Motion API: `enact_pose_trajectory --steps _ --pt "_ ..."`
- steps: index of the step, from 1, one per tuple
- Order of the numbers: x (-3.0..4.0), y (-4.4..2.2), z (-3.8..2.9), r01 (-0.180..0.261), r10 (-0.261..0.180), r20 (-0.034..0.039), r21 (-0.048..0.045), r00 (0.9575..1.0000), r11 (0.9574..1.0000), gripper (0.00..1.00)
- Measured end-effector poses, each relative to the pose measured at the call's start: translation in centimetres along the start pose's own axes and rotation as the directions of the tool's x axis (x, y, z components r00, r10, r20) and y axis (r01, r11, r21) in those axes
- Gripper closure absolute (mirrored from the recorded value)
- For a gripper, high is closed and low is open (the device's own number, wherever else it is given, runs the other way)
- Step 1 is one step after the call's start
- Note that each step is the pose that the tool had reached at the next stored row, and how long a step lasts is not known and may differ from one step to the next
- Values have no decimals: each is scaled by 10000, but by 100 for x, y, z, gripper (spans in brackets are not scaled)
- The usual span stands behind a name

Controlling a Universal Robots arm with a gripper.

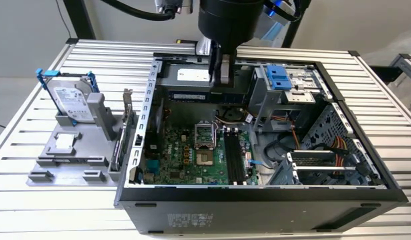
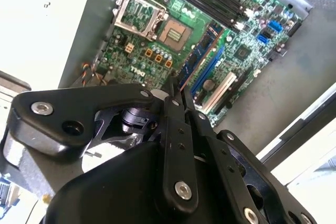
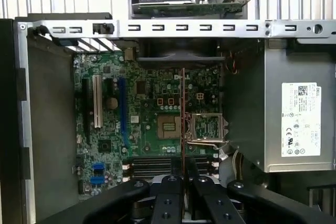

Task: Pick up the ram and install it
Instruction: 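Pick up the ram and move it above insertion slot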

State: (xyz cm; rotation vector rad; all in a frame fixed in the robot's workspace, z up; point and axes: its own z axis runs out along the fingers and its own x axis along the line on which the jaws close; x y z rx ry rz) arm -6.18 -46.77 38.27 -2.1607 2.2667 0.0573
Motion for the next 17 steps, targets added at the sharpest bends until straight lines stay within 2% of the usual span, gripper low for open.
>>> enact_pose_trajectory --steps 8,17 --pt "-25 -154 -2 0 0 1 0 10000 10000 100" --pt "-51 -289 -4 0 0 0 0 10000 10000 100"
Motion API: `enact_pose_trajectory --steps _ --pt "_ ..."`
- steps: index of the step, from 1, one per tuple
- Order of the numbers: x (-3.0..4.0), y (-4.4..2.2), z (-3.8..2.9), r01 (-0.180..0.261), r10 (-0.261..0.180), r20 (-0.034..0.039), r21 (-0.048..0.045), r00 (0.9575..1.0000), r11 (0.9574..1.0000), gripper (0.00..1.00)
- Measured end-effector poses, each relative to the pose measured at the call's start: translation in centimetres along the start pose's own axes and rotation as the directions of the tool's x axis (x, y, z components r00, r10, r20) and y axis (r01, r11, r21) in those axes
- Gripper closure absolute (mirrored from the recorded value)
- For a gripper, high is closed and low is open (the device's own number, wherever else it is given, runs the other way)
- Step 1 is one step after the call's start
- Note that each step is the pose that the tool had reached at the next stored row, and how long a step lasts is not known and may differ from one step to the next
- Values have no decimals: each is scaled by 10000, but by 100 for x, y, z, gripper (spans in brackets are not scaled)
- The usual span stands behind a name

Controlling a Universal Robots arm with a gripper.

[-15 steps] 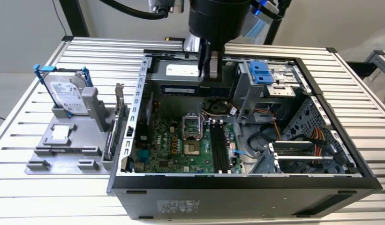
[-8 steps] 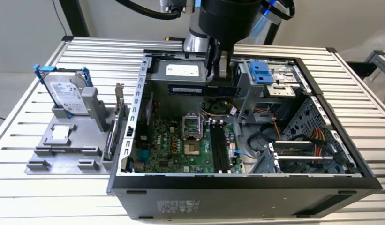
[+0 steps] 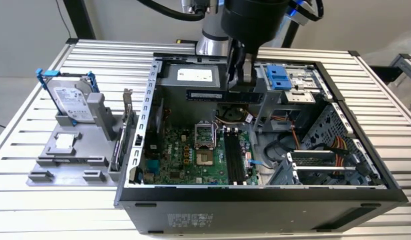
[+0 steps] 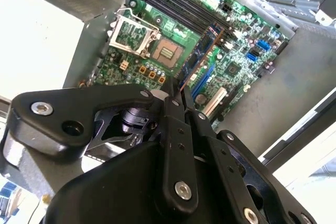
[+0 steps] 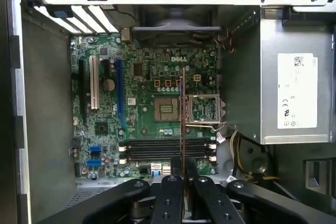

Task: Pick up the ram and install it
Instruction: 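Pick up the ram and move it above insertion slot, then insert the ram into the slot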

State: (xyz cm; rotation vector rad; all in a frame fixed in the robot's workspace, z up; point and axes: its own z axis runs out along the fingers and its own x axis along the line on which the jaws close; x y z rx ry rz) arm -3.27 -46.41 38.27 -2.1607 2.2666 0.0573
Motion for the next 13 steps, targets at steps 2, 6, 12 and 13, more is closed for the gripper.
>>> enact_pose_trajectory --steps 2,6,12,13 --pt "-6 -25 0 0 0 0 0 10000 10000 100" --pt "-18 -79 -1 1 -1 0 0 10000 10000 100" --pt "-33 -155 -2 0 0 0 0 10000 10000 100" --pt "-36 -166 -2 0 0 0 0 10000 10000 100"
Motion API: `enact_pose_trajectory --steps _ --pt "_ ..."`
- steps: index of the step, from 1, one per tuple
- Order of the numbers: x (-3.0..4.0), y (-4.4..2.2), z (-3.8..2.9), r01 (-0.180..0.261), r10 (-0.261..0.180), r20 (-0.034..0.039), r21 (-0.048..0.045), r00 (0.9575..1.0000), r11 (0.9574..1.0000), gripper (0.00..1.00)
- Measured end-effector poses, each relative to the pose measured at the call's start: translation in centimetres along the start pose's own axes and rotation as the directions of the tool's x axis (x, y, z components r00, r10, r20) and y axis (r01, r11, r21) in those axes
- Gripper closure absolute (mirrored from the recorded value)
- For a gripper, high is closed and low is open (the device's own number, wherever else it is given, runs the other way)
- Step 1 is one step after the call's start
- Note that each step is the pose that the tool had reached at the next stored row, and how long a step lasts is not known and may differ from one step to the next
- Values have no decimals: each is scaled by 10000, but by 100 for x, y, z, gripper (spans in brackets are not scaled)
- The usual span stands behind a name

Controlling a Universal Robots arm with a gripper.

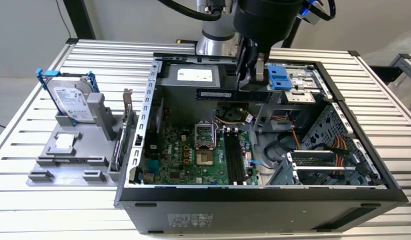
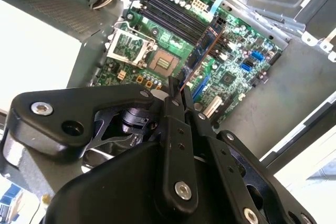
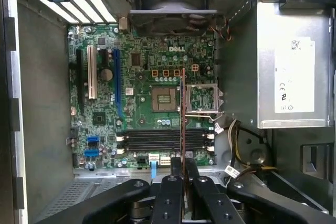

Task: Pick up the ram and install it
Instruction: 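Insert the ram into the slot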

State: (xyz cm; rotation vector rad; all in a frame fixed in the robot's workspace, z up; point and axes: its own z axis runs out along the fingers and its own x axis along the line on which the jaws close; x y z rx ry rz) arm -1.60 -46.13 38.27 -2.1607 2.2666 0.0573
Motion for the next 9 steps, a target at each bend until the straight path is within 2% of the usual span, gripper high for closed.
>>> enact_pose_trajectory --steps 5,9 --pt "-14 -49 -1 0 0 0 0 10000 10000 100" --pt "-24 -133 -2 -3 3 0 0 10000 10000 100"
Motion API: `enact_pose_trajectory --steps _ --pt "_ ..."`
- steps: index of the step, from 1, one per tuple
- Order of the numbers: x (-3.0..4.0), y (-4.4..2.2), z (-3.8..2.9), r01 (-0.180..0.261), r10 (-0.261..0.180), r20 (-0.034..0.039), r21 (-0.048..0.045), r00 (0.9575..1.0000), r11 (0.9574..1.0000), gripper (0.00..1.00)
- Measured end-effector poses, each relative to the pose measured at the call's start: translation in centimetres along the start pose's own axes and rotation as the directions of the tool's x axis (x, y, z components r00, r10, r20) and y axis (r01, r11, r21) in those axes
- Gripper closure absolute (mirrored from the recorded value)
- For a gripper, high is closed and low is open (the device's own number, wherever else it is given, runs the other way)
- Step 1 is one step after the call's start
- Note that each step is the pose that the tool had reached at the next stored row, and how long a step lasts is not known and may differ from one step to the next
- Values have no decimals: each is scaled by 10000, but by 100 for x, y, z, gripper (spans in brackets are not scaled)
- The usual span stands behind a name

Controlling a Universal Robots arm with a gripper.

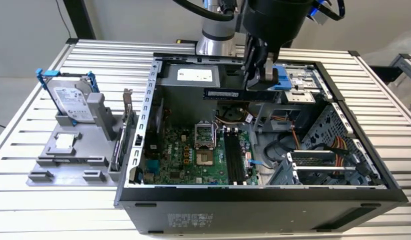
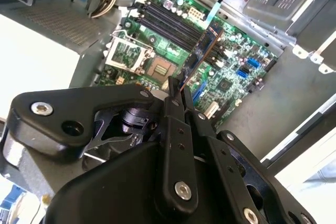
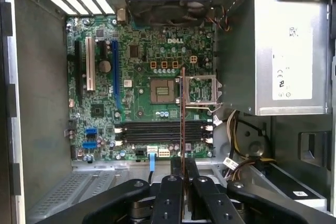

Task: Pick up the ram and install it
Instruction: 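Insert the ram into the slot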

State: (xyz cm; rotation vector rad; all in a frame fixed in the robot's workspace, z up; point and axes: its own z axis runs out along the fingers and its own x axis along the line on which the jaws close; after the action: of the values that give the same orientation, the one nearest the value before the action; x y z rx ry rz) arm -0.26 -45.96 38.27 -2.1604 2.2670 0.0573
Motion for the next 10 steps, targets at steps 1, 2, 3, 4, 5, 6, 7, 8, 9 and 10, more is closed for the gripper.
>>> enact_pose_trajectory --steps 1,2,3,4,5,6,7,8,9,10 --pt "-3 -19 -1 -8 8 -1 0 10000 10000 100" --pt "-8 -34 0 -22 22 1 1 10000 10000 100" --pt "-10 -54 -1 -36 36 1 1 10000 10000 100" --pt "-14 -86 -1 -67 67 1 2 10000 10000 100" --pt "-15 -97 -2 -81 81 1 2 10000 10000 100" --pt "-19 -106 -1 -93 93 2 3 10000 10000 100" --pt "-25 -111 -1 -116 116 2 3 9999 9999 100" --pt "-25 -114 -1 -118 118 2 3 9999 9999 100" --pt "-25 -115 -1 -119 119 2 4 9999 9999 100" --pt "-25 -116 -1 -119 119 3 4 9999 9999 100"
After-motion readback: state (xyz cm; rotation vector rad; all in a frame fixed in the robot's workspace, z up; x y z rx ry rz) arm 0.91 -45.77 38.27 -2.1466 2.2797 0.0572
